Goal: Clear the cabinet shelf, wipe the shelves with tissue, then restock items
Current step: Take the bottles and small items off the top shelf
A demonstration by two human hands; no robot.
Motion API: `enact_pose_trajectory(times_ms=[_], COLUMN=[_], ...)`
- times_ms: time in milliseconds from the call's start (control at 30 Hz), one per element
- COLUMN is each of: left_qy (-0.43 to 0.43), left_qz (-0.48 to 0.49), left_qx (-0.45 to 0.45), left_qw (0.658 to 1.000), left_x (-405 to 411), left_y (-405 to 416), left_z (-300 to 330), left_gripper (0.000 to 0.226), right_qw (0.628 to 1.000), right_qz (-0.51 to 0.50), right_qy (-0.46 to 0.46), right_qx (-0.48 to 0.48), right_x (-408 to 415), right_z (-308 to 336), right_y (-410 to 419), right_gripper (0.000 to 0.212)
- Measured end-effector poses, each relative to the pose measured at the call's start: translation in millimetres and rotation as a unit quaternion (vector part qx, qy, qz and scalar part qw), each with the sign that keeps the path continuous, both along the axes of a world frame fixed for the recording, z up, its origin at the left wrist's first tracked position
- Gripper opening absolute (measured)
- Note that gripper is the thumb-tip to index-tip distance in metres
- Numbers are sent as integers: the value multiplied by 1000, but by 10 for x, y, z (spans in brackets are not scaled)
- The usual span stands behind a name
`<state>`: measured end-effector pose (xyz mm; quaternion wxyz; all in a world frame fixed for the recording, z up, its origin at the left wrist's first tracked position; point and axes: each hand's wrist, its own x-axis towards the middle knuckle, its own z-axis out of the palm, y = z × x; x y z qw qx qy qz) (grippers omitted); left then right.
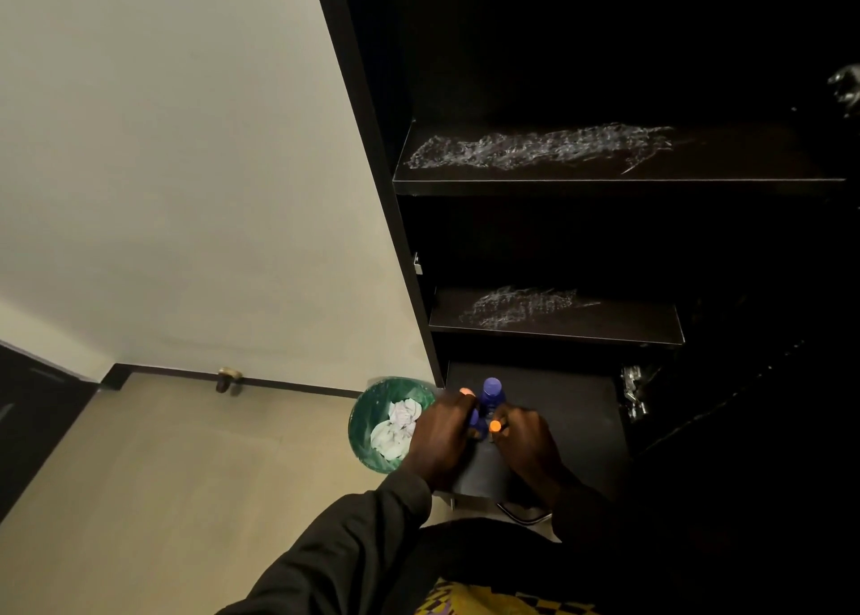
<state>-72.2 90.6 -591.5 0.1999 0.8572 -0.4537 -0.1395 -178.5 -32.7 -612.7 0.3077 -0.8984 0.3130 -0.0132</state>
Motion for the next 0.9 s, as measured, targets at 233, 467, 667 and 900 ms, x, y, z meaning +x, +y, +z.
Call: enact_pose_trajectory(times_ms=[233,467,667,900], left_qy=[14,-13,-19,-25], left_qz=[7,-5,2,-16], left_qx=[1,-3,-8,31], left_qw=[1000,1000,1000,999], left_x=[-1,-2,-4,-11], left_y=[-32,-7,-15,-44], left_z=[62,131,198,123], left_gripper=[20,18,25,28], right_qw=[1000,1000,1000,999], right_qz=[7,6,-8,-19], right_qy=[4,5,22,9], right_qx=[4,10,9,38], right_x=[32,19,71,25], right_z=[-35,-73,-32,-52], right_y=[-16,-26,-25,-30], right_gripper=[13,16,18,19])
